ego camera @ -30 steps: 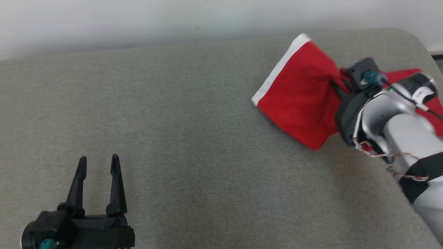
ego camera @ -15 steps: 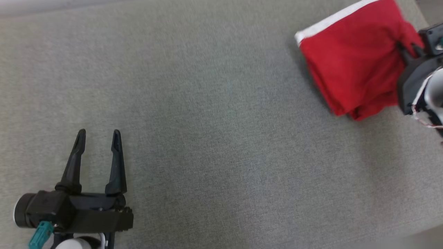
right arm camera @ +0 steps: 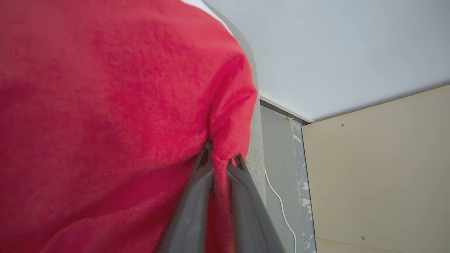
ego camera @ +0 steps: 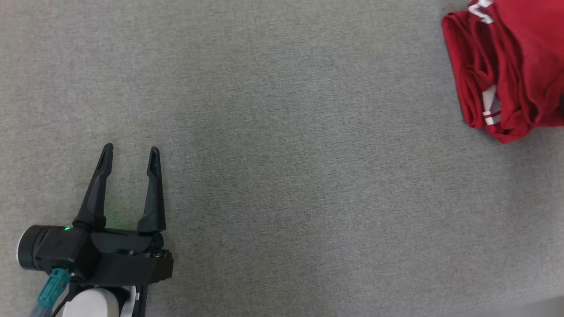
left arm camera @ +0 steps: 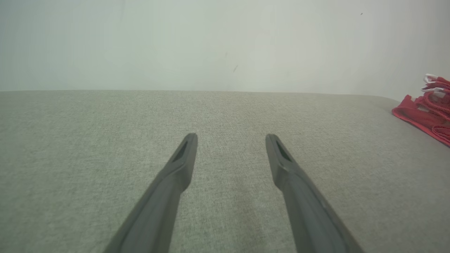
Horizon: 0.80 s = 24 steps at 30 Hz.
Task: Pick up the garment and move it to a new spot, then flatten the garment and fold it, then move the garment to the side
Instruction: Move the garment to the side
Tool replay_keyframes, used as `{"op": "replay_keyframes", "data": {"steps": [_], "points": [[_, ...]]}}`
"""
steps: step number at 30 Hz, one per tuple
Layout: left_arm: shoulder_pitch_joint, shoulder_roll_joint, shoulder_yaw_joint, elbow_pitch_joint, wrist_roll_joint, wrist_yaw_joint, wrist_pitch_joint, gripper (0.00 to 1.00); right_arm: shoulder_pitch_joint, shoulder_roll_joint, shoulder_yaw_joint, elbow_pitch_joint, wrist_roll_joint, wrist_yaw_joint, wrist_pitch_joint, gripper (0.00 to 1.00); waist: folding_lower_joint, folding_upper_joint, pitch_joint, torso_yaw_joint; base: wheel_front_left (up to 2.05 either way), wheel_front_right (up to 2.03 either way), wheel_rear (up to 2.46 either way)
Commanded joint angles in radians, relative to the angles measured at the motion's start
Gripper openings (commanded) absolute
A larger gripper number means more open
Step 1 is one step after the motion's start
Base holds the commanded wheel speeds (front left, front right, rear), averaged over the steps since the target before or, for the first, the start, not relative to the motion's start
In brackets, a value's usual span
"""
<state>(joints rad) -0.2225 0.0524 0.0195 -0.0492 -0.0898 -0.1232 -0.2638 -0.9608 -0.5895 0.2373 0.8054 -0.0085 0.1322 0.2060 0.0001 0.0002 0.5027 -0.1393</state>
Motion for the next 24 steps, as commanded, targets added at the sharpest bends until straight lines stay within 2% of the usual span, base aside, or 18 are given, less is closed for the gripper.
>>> {"op": "replay_keyframes", "data": {"steps": [1, 2, 9, 13, 16, 17, 21, 24], "points": [[-0.012, 0.003, -0.001, 0.002, 0.006, -0.001, 0.0, 1.0, 0.015, 0.007, -0.023, 0.012, -0.028, -0.003, -0.008, 0.83, -0.0001, -0.0002, -0.002, 0.011, 0.0, 0.0, 0.0], [-0.011, 0.003, -0.001, 0.005, 0.005, -0.002, 0.0, 1.0, 0.02, 0.012, -0.04, 0.016, -0.045, -0.003, -0.018, 1.0, -0.0001, -0.0002, -0.008, 0.013, 0.0, 0.0, 0.0], [0.024, 0.001, -0.009, 0.028, -0.009, -0.005, 0.0, 1.0, 0.106, 0.078, -0.188, 0.02, -0.067, -0.003, -0.119, 1.0, -0.0001, -0.0002, -0.104, 0.034, 0.0, 0.0, 0.0], [0.059, -0.001, 0.002, 0.037, -0.021, 0.005, 0.0, 1.0, 0.183, 0.14, -0.28, -0.027, -0.013, -0.003, -0.215, 1.0, -0.0001, -0.0002, -0.178, 0.04, 0.0, 0.0, 0.0], [0.092, -0.001, 0.017, 0.038, -0.049, 0.018, 0.0, 1.0, 0.262, 0.21, -0.332, -0.085, 0.05, -0.003, -0.277, 1.0, -0.0001, -0.0002, -0.236, 0.041, 0.0, 0.0, 0.0], [0.092, -0.001, 0.017, 0.038, -0.049, 0.018, 0.0, 1.0, 0.262, 0.21, -0.332, -0.085, 0.05, -0.003, -0.277, 1.0, -0.0001, -0.0002, -0.236, 0.041, 0.0, 0.0, 0.0], [0.14, -0.002, 0.035, 0.039, -0.075, 0.034, 0.0, 1.0, 0.352, 0.289, -0.349, -0.181, 0.147, -0.003, -0.301, 1.0, -0.0001, -0.0002, -0.295, 0.039, 0.0, 0.0, 0.0], [0.167, -0.002, 0.032, 0.046, -0.098, 0.042, 0.0, 1.0, 0.435, 0.325, -0.321, -0.266, 0.195, -0.003, -0.317, 1.0, -0.0001, -0.0002, -0.333, 0.05, 0.0, 0.0, 0.0]]}}
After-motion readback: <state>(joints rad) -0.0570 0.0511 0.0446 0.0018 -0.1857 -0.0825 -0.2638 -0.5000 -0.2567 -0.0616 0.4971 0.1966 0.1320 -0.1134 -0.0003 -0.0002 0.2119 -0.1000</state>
